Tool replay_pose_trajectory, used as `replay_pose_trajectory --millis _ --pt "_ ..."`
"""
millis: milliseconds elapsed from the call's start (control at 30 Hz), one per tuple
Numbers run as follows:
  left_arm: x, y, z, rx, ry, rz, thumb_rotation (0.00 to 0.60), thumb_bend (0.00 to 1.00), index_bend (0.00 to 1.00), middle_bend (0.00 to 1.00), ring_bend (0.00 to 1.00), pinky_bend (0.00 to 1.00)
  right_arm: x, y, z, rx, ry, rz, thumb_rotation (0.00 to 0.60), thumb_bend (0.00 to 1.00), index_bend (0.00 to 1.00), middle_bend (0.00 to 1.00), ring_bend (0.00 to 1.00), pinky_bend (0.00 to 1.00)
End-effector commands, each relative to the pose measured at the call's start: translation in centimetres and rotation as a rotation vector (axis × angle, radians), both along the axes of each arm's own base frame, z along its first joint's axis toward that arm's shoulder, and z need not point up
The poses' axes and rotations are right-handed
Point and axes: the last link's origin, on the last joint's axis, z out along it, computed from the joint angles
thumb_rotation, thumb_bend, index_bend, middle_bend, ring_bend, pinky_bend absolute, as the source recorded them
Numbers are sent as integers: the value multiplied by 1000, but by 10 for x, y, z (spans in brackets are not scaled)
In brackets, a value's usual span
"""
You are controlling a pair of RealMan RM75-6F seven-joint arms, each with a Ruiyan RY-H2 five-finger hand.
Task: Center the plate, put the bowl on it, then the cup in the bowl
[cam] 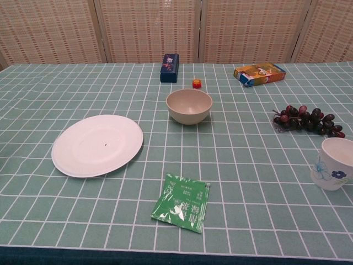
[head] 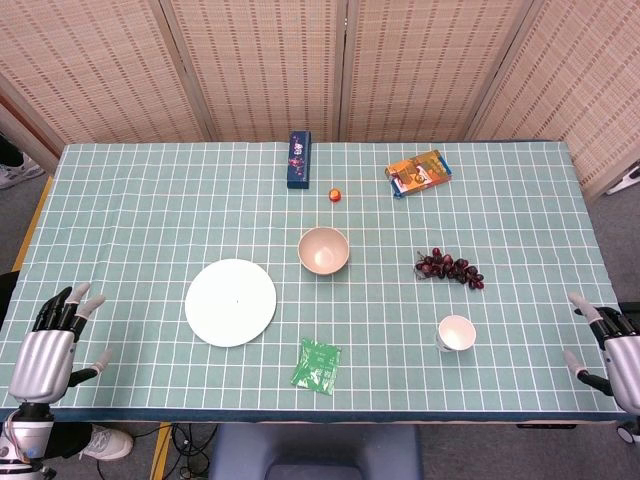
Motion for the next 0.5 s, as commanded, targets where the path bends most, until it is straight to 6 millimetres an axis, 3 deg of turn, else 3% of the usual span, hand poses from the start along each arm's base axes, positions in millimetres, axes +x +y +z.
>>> replay_pose_trajectory --millis 33,500 --pt "0 0 0 -1 0 1 600 233 171 0 0 97 0 -1 0 0 1 1 600 259 122 305 241 364" --pt "2 3 1 -1 7 -17 600 233 171 0 0 97 1 -1 2 -9 1 12 600 259 122 305 241 364"
